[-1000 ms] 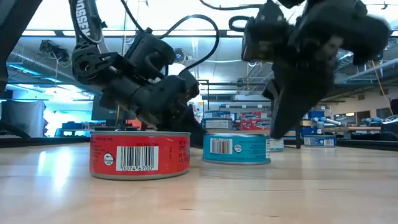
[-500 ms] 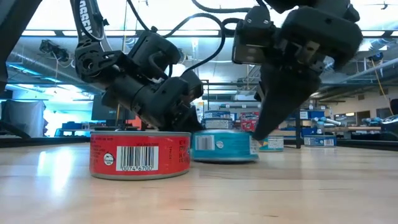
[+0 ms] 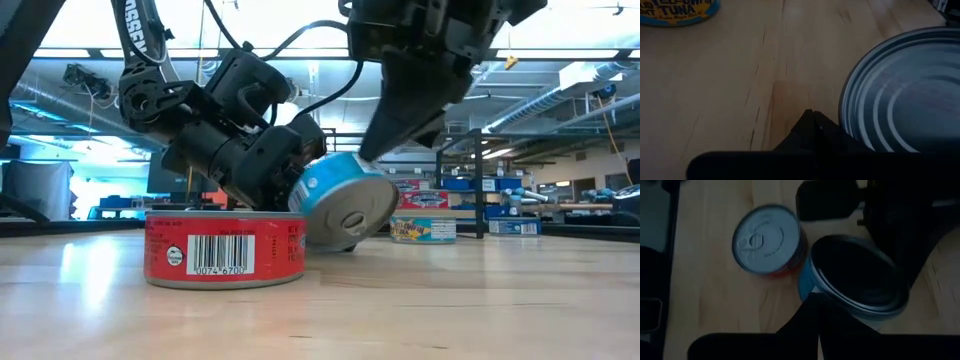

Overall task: Stack canned seafood by type on shelf
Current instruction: Stack the yellow-blue tuna can on top of the yellow-blue tuna can on the shelf

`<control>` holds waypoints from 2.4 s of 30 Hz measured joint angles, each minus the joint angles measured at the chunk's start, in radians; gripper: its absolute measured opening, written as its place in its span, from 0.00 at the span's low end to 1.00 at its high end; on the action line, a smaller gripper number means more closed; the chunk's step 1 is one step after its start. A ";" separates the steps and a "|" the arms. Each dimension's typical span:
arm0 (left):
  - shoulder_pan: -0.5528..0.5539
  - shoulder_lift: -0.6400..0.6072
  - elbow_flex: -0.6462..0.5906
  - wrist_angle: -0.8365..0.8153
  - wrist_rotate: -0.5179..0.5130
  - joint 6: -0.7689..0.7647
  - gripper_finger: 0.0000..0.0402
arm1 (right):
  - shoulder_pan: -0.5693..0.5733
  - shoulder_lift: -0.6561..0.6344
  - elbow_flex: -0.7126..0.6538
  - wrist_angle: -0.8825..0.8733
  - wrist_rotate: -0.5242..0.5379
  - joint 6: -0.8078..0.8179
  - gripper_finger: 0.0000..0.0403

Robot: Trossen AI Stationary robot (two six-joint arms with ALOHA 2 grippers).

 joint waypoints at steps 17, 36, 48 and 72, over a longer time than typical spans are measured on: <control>0.000 0.000 0.000 -0.002 0.036 0.019 0.00 | -0.045 0.001 0.010 0.058 0.001 0.049 0.02; 0.003 -0.014 -0.029 0.004 0.078 0.031 0.00 | -0.091 -0.048 0.006 0.060 -0.006 -0.034 0.02; 0.041 -0.031 -0.036 -0.026 0.130 0.045 0.00 | -0.026 -0.101 -0.002 0.022 -0.057 -0.040 0.02; 0.047 -0.210 -0.192 -0.016 0.148 0.029 0.00 | -0.063 0.010 -0.009 -0.034 0.117 -0.055 0.02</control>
